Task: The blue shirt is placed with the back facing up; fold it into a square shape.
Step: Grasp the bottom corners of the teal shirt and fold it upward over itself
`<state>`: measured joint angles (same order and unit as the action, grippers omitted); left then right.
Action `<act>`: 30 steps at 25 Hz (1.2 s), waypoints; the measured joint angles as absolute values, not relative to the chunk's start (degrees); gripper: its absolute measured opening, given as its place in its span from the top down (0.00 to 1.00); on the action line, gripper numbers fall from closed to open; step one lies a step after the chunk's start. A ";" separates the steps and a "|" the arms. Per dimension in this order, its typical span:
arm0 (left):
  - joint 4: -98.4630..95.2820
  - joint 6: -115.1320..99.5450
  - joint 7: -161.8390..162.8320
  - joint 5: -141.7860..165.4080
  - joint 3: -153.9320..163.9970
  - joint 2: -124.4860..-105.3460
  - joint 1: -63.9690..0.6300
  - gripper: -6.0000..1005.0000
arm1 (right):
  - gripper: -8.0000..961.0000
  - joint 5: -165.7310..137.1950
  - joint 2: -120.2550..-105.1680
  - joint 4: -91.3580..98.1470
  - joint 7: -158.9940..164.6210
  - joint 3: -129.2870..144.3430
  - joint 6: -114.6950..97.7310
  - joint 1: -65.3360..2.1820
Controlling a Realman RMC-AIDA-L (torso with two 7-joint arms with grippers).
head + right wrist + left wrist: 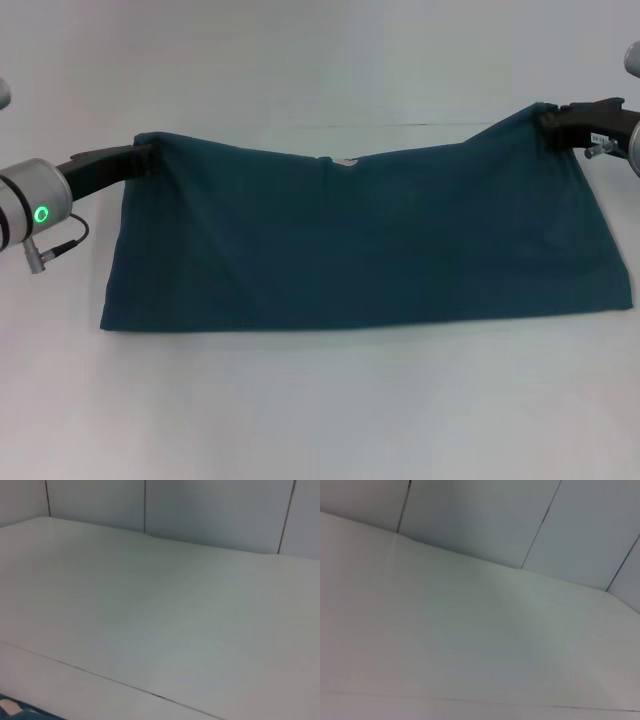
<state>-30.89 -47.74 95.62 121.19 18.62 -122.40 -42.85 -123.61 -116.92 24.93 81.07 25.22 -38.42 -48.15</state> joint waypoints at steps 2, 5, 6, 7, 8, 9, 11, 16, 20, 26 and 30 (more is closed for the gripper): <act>-30.88 -47.64 95.62 121.19 18.71 -122.41 -42.88 0.95 | 0.91 -123.61 -116.94 24.88 81.06 25.23 -38.10 -48.17; -30.86 -47.54 95.62 121.19 18.72 -122.43 -42.89 0.95 | 0.91 -123.61 -116.96 24.84 81.04 25.26 -37.93 -48.09; -30.85 -47.49 95.62 121.19 18.72 -122.43 -42.90 0.95 | 0.90 -123.61 -116.96 24.81 81.04 25.27 -37.86 -48.05; -30.85 -47.43 95.62 121.19 18.72 -122.43 -42.92 0.95 | 0.90 -123.61 -116.96 24.77 81.04 25.27 -37.77 -48.03; -30.85 -47.39 95.62 121.19 18.72 -122.43 -42.95 0.95 | 0.90 -123.61 -116.97 24.71 81.03 25.28 -37.71 -47.98; -30.85 -47.36 95.62 121.19 18.72 -122.43 -43.00 0.95 | 0.90 -123.61 -116.98 24.66 81.03 25.29 -37.62 -47.96; -30.84 -47.33 95.62 121.19 18.72 -122.43 -43.14 0.95 | 0.89 -123.53 -116.99 24.59 81.03 25.31 -37.46 -47.91; -31.06 -47.24 95.77 120.28 18.54 -122.40 -43.07 0.95 | 0.88 -121.01 -116.79 24.58 80.23 25.31 -37.14 -47.49; -31.13 -47.16 95.75 118.58 18.69 -122.26 -42.72 0.95 | 0.87 -120.61 -116.54 24.88 80.15 25.31 -37.04 -47.38; -30.98 -47.01 95.67 118.35 18.88 -122.04 -42.71 0.95 | 0.85 -120.58 -116.41 24.73 80.15 25.31 -36.94 -47.38; -30.96 -46.70 95.62 118.31 19.58 -122.17 -42.71 0.95 | 0.84 -120.58 -116.43 24.59 79.84 25.31 -36.45 -47.40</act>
<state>-30.96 -46.70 95.62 118.31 19.58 -122.17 -42.71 -120.58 -116.43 24.59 79.84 25.31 -36.45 -47.40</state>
